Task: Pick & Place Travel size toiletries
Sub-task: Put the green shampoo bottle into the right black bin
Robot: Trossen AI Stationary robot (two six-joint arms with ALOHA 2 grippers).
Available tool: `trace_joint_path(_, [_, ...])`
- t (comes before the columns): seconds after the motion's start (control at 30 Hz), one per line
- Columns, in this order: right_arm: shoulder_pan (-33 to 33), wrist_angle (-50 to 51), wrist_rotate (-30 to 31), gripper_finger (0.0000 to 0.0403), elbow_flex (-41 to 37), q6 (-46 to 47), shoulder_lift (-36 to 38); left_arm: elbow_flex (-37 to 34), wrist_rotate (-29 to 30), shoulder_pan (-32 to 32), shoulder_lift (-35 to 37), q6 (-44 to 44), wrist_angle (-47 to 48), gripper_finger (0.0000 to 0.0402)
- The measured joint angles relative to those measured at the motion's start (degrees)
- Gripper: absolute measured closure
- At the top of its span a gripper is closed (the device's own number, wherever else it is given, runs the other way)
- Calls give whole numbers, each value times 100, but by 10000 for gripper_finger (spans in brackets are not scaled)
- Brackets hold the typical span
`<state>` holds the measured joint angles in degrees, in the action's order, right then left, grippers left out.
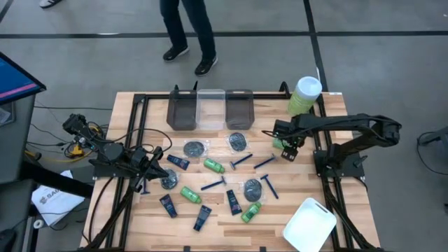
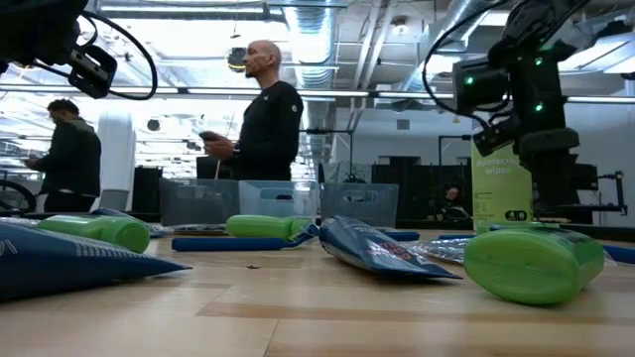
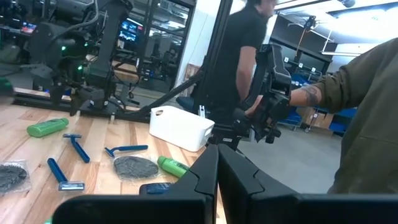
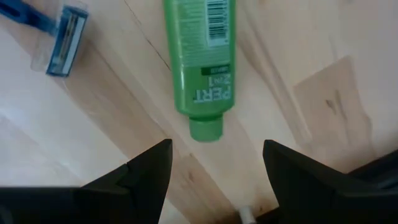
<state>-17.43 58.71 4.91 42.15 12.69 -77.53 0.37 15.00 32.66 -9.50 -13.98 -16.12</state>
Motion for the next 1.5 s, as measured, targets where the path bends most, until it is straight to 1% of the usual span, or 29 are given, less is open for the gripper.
trace_joint_path(0.3, [-203,-30,-33,159,-2,-2,-512,0,0,0,0,0,-41,399])
trace_joint_path(0.57, [-211,-92,-60,159,-4,-24,-1063,1,-2,1,0,0,-76,399])
trace_joint_path(0.7, [-214,-114,-70,159,-4,-42,-1228,1,-2,1,0,0,-79,399])
trace_joint_path(0.8, [-212,-179,-194,161,-2,-68,-1281,-1,-4,-1,0,-2,-83,399])
trace_joint_path(0.9, [-193,-281,-337,169,12,-70,-1277,1,-4,0,0,-2,-85,399])
trace_joint_path(1.07, [-171,-467,-369,183,83,-68,-1279,1,-5,0,0,0,-91,399])
trace_joint_path(1.33, [-216,-545,-396,190,83,-68,-1277,1,-7,-1,0,-2,-102,399])
trace_joint_path(1.4, [-214,-551,-393,201,83,-68,-1277,1,-7,0,0,0,-106,399])
trace_joint_path(1.5, [-214,-570,-403,234,83,-57,-1277,-1,-7,-1,0,0,-118,399])
